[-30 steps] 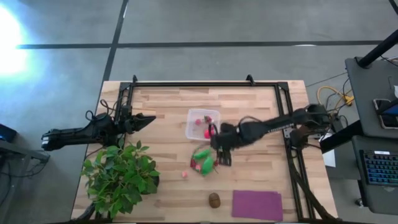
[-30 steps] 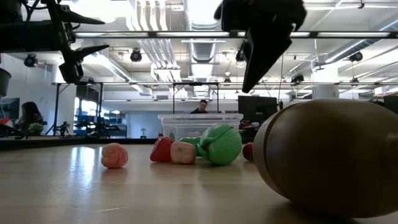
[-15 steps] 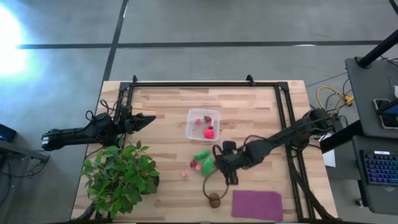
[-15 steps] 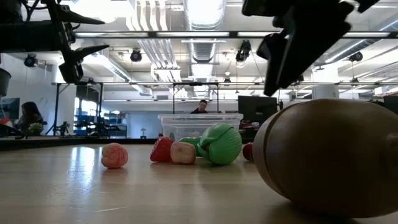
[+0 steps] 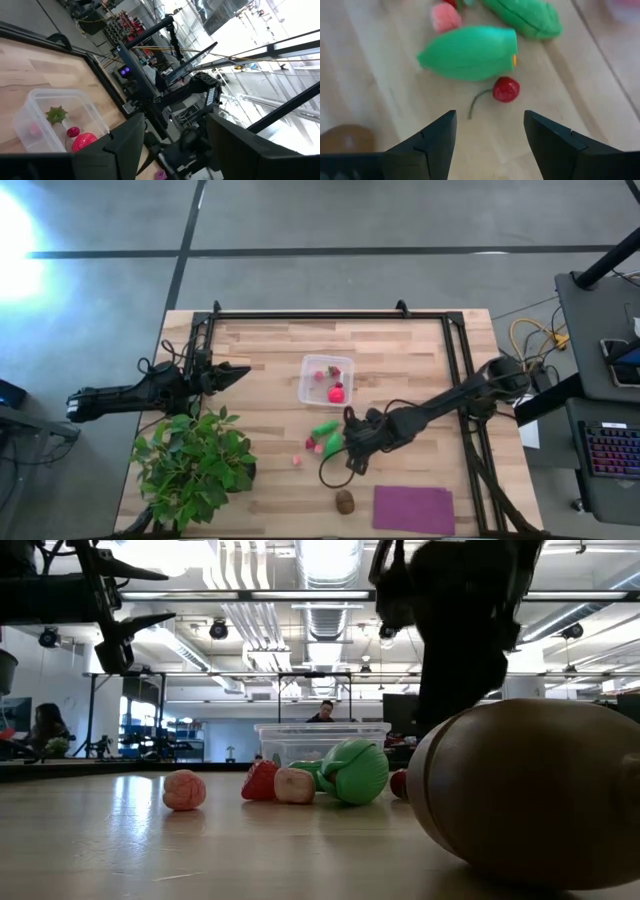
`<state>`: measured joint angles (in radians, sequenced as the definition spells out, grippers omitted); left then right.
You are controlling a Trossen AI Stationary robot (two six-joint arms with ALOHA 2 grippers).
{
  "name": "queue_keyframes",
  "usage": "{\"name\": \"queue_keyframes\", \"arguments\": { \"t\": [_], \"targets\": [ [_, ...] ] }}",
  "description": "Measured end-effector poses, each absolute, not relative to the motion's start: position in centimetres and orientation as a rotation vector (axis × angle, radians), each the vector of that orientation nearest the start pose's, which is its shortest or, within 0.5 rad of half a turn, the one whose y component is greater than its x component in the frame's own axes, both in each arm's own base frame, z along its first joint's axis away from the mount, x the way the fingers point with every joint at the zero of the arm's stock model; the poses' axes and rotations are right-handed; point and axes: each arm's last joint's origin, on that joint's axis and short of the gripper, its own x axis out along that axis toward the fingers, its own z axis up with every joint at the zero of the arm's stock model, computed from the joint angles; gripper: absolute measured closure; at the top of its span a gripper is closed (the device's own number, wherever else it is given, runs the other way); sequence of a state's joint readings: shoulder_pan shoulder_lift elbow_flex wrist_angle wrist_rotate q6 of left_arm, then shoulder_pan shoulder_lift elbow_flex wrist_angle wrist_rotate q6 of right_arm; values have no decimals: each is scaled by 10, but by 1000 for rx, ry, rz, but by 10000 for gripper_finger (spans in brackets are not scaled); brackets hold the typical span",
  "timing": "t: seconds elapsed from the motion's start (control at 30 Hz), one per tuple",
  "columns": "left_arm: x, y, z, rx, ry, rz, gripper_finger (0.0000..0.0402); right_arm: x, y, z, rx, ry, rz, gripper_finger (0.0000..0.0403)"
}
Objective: Pick and placing Produce into tupperware
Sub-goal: Put the red cherry into the transparent bin
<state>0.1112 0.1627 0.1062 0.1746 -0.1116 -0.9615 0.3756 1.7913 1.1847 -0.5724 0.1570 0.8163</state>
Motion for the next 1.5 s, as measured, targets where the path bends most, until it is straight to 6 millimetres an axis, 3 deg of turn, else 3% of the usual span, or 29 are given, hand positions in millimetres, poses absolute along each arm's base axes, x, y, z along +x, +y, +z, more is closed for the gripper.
{"name": "queue_keyframes", "arguments": {
  "t": [0.3,0.87,1.2,1.5],
  "targets": [
    [102,15,204,-956,-217,147,201,337,130,153,331,1134,-301,179],
    [102,15,204,-956,-217,147,201,336,129,149,94,1137,-206,181],
    [102,15,204,-956,-217,147,201,342,122,150,65,1104,-159,231],
    [102,15,204,-956,-218,147,201,346,122,132,88,1152,-105,243]
  ]
}}
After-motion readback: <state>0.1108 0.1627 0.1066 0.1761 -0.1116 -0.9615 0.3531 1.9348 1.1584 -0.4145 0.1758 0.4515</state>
